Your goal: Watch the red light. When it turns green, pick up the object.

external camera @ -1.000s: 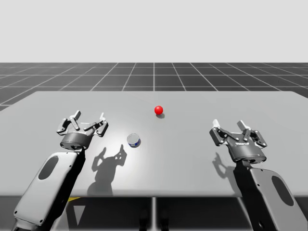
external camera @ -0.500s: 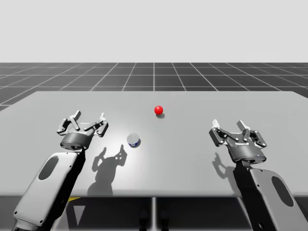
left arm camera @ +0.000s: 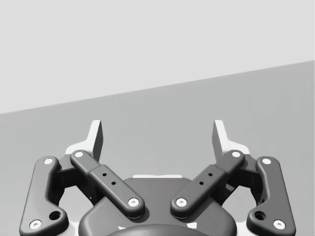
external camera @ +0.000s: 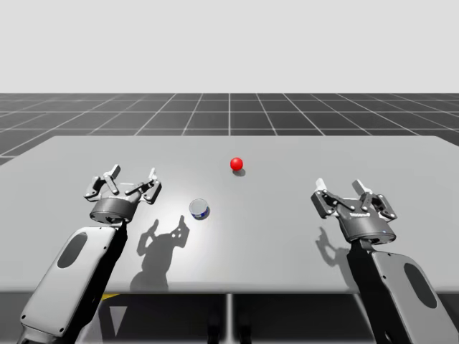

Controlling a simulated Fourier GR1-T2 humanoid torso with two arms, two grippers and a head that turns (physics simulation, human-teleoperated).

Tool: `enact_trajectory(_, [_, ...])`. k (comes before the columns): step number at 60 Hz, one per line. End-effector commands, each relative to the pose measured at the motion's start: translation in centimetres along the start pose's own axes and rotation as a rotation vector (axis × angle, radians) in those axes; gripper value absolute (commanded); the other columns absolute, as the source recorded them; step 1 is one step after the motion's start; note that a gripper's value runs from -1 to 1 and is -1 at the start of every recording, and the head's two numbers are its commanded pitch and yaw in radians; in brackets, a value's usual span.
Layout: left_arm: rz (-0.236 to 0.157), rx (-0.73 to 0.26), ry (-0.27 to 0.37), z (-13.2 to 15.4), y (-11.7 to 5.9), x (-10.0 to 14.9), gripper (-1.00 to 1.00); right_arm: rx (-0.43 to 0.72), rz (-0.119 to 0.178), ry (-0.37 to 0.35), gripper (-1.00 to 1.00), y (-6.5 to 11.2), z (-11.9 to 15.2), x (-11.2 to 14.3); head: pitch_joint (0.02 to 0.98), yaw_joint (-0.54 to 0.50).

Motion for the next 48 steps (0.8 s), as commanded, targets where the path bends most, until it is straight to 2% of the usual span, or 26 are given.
enact_trajectory(1, [-0.003, 0.002, -0.001, -0.04, -0.01, 0.0, -1.0, 0.0, 0.0, 0.0, -1.0, -0.01, -0.01, 0.01, 0.587, -0.03])
enact_trajectory(28, [-0.002, 0.001, 0.0, -0.05, -0.07, -0.01, -1.0, -0.002, 0.005, -0.003, -1.0, -0.03, 0.0, 0.03, 0.59, -0.03])
enact_trajectory(36, [-0.001, 0.002, 0.001, -0.04, -0.05, -0.01, -1.0, 0.0, 0.005, -0.002, -1.0, -0.01, 0.02, 0.02, 0.629, 0.0])
enact_trajectory(48, [-0.003, 0.001, 0.003, -0.06, -0.07, -0.03, -1.0, 0.005, 0.006, 0.0, -1.0, 0.02, 0.04, 0.04, 0.739, 0.11])
